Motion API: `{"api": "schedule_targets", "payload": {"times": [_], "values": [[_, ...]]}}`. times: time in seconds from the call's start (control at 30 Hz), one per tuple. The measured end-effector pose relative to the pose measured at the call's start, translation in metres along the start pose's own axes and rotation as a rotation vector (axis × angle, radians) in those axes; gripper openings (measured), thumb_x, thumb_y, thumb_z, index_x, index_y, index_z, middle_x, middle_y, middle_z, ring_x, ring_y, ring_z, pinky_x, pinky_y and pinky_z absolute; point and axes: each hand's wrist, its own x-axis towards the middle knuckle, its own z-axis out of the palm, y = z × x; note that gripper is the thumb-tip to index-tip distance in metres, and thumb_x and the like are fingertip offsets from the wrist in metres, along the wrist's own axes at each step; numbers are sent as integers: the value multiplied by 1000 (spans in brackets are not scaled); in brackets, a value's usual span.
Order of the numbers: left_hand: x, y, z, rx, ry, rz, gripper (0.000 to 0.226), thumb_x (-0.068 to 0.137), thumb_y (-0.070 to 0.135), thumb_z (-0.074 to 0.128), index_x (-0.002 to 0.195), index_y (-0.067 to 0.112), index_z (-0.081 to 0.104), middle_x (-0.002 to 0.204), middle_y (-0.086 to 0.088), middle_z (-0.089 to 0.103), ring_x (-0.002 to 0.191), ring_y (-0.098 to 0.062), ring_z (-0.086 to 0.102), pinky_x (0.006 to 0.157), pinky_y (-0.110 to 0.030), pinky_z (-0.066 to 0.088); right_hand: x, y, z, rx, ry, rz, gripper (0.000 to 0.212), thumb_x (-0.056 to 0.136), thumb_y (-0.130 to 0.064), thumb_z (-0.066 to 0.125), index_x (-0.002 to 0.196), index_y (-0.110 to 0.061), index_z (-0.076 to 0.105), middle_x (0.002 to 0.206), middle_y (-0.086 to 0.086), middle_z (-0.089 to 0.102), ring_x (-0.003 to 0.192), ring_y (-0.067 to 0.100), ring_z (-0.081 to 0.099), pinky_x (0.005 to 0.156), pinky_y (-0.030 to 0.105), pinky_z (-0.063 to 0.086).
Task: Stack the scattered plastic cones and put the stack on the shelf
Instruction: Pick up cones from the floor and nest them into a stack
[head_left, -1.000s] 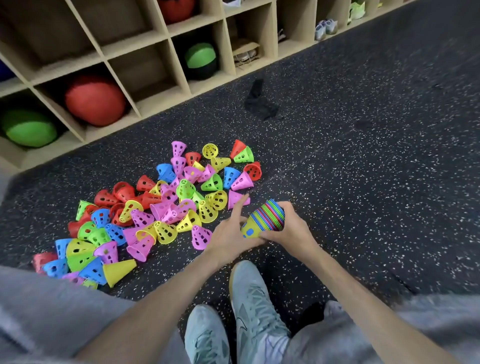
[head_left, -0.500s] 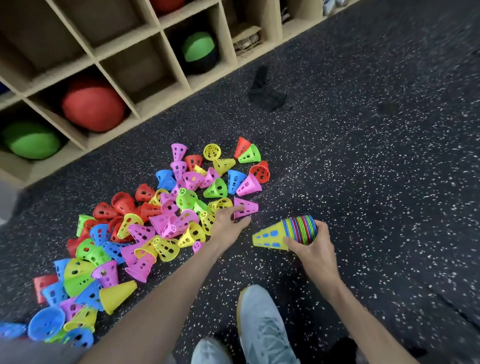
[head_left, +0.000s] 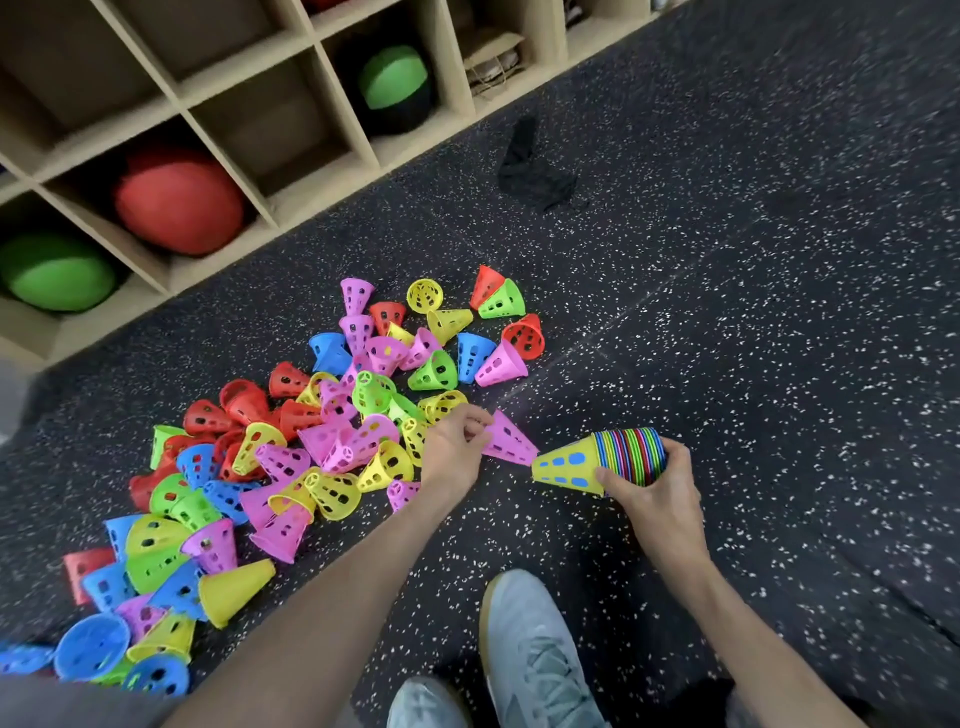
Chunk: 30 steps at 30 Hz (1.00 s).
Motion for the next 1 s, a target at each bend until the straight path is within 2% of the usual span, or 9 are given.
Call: {"api": "schedule_targets", "payload": {"times": [0.07,0.17,0.23,0.3,0.5,0.63,0.77,0.87,1.0], "values": [[-9,-3,-5,36,-75,72,20,94,9,72,108,21,65,88,13,69,81,-3,67,74,-16,54,-2,1,-1,-4,14,-10,61,80,-29,84,127,-21,45,90,-7,64,84,17,63,96,52,49],[-25,-2,-9,94,-143,170,15,96,14,70,109,22,73,85,9,70,80,-11,68,67,-21,55,-7,1,-3,-11,45,-21,59,80,-30,83,124,-23,44,92,-7,62,87,20,63,99,56,47],[-34,0,-8,125,-159,215,10,97,21,69,103,27,75,90,7,67,90,-14,60,76,-26,52,-10,1,-6,-8,66,-28,59,79,-31,83,123,-24,43,93,-7,63,88,22,63,99,57,46],[-44,2,-7,124,-186,257,9,97,23,69,99,29,75,93,3,63,97,-14,51,85,-24,42,-12,-1,-8,-5,83,-33,60,78,-30,83,122,-25,43,91,-8,63,87,20,63,100,57,45],[-73,10,-5,139,-324,393,10,99,18,65,100,23,74,94,9,49,99,-13,44,85,-18,30,-17,-4,-10,-50,48,-45,61,77,-30,84,118,-28,39,92,-8,63,89,21,63,102,56,44],[-92,16,-3,-29,-321,364,17,99,8,63,97,24,69,103,8,47,91,4,50,82,-8,38,-22,-2,-9,-135,-90,-49,64,73,-31,86,120,-27,43,95,-8,64,91,21,63,99,52,47],[-105,11,7,-90,-299,345,29,95,13,69,96,40,59,125,4,48,114,13,44,97,-9,36,-24,1,-6,-178,-218,-58,65,69,-36,88,117,-32,44,99,-6,66,93,20,66,95,49,51],[-107,6,12,-152,-294,268,42,86,25,80,114,44,55,127,7,53,115,-4,56,99,-29,51,-21,1,-5,-195,-248,-57,67,70,-34,89,120,-32,43,101,-6,65,96,20,65,97,48,51],[-107,6,9,-147,-358,66,77,82,36,85,146,34,41,123,5,62,109,-14,64,97,-29,51,-22,1,0,-235,-310,-57,74,73,-34,87,132,-26,43,105,-6,62,101,21,63,99,47,50]]}}
